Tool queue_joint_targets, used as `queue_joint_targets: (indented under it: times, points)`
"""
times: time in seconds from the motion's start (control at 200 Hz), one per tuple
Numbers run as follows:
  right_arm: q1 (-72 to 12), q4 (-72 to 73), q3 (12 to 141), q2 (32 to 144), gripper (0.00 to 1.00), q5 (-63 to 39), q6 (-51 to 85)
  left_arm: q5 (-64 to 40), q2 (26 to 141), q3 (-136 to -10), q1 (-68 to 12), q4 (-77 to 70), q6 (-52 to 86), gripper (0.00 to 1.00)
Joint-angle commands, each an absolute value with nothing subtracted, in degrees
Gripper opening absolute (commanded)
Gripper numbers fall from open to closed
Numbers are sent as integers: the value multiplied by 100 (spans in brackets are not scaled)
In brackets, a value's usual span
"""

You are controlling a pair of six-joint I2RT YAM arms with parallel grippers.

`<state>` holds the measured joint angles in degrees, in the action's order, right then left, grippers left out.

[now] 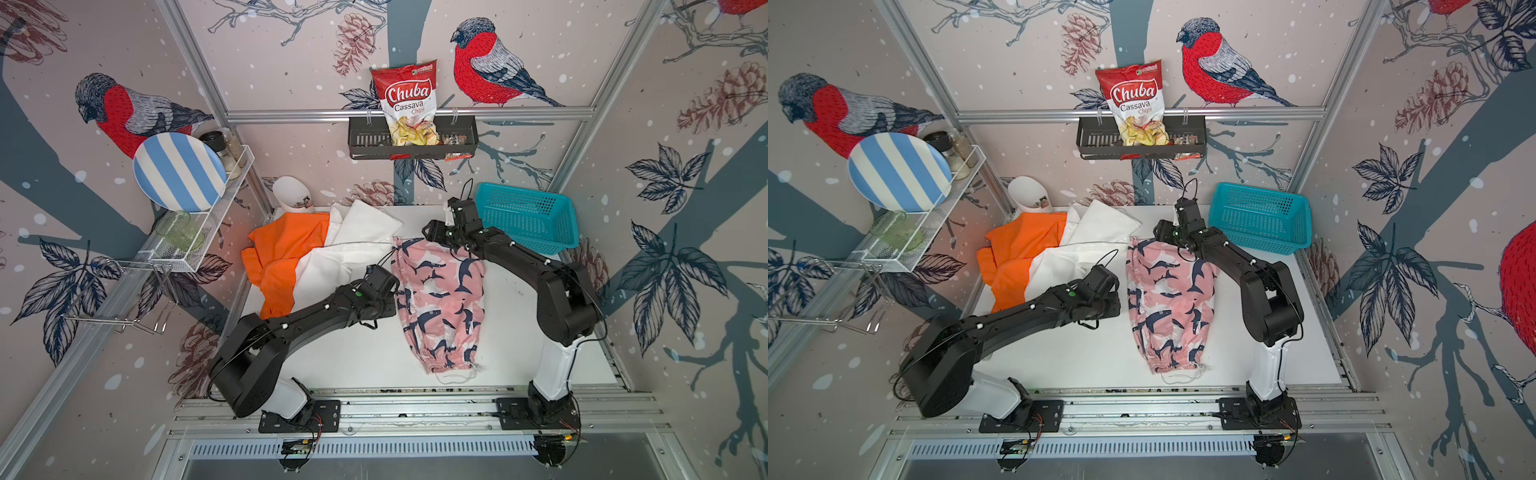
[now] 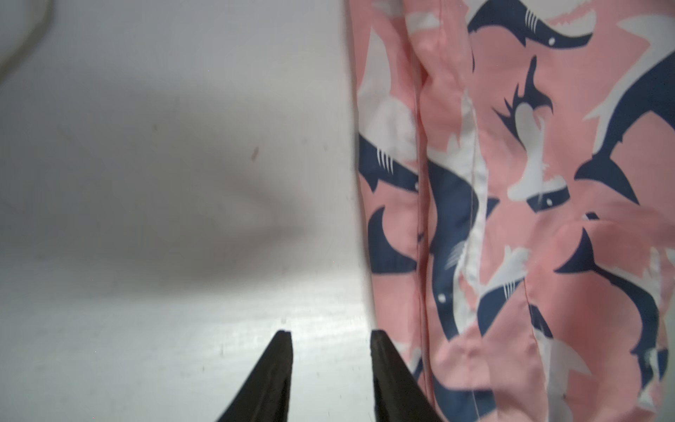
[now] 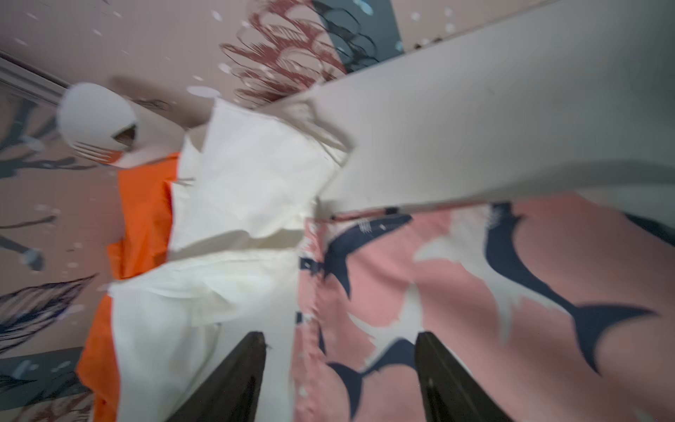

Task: Roll up the shorts
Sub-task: Fold the shorts at the center of the board.

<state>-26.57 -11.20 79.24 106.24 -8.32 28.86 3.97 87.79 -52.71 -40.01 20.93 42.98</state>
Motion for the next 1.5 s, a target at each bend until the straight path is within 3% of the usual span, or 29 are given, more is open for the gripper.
queue_joint_targets:
  times: [0.0, 0.115, 0.245, 0.405, 0.58, 0.675, 0.885, 1.005, 1.131, 1.241, 1.491]
  points:
    - [-2643, -1958, 7117, 10030, 68, -291, 2505, 57, 9369, -5670, -3752, 1824, 3668, 40]
    - [-2748, -1900, 5935, 9392, 62, -369, 2660, -167, 10156, -6256, -3634, 1739, 3453, 20]
    - [-3138, -1734, 4952, 9024, 57, -369, 3012, -255, 10897, -6830, -3610, 1757, 3267, 10]
    - [-3817, -1578, 4621, 8953, 54, -805, 3501, -299, 11390, -7174, -3580, 1626, 3086, 6]
    - [-4200, -1843, 5492, 8949, 55, -229, 3674, -252, 11116, -6960, -3395, 1510, 3036, 5]
    - [-4174, -1870, 6080, 9351, 55, -37, 3544, -339, 10853, -6622, -3291, 1393, 3139, 5]
    - [-4192, -1668, 7143, 10453, 60, -685, 3296, -1168, 10660, -5858, -3245, 539, 3610, 5]
    - [-4192, -1657, 7423, 10912, 59, -948, 3261, -1484, 10696, -5621, -3238, 149, 3826, 5]
    - [-4192, -1527, 7469, 11109, 40, -1244, 3309, -1386, 10705, -5594, -3241, 196, 3806, 5]
    - [-4221, -1482, 7479, 10920, 0, -1235, 3399, -1338, 10752, -5633, -3225, 227, 3775, 5]
    - [-4245, -894, 7181, 10612, 0, -1528, 3783, -1248, 10907, -5681, -3217, 316, 3752, 4]
